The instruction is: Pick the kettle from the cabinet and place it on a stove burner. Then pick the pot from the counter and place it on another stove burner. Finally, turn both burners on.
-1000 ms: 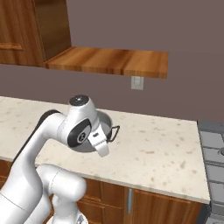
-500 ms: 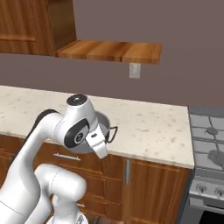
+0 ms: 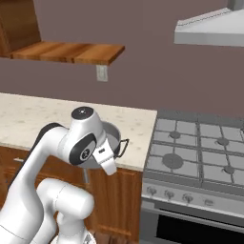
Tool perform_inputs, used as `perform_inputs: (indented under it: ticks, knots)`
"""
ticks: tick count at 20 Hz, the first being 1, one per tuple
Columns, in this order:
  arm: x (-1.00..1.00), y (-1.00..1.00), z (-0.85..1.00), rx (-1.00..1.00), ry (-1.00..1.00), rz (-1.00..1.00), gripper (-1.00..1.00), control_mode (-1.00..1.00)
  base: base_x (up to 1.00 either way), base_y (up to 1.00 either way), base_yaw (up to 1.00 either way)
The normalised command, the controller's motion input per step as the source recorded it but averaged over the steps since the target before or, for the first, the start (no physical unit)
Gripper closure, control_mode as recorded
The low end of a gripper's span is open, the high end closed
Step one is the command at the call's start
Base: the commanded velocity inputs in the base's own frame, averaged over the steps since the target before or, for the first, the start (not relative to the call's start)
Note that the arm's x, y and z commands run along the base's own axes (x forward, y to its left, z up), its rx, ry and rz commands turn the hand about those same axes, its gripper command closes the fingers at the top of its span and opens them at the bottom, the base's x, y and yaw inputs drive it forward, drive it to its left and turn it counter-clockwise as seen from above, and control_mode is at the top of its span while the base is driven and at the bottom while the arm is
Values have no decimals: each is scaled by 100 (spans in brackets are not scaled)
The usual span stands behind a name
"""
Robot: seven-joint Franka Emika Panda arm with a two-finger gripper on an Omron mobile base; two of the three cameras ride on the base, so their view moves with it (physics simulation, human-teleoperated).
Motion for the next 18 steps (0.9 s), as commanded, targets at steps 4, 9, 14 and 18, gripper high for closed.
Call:
perform_inputs:
  ticks: [4,9,14,18]
  knots:
    - [0,0,0,0,0,0,100,100,8,-87,0]
    - [0,0,0,0,0,0,100,100,25,-76,0]
    - [0,0,0,0,0,0,100,100,42,-59,0]
    - [0,0,0,0,0,0,100,100,41,-49,0]
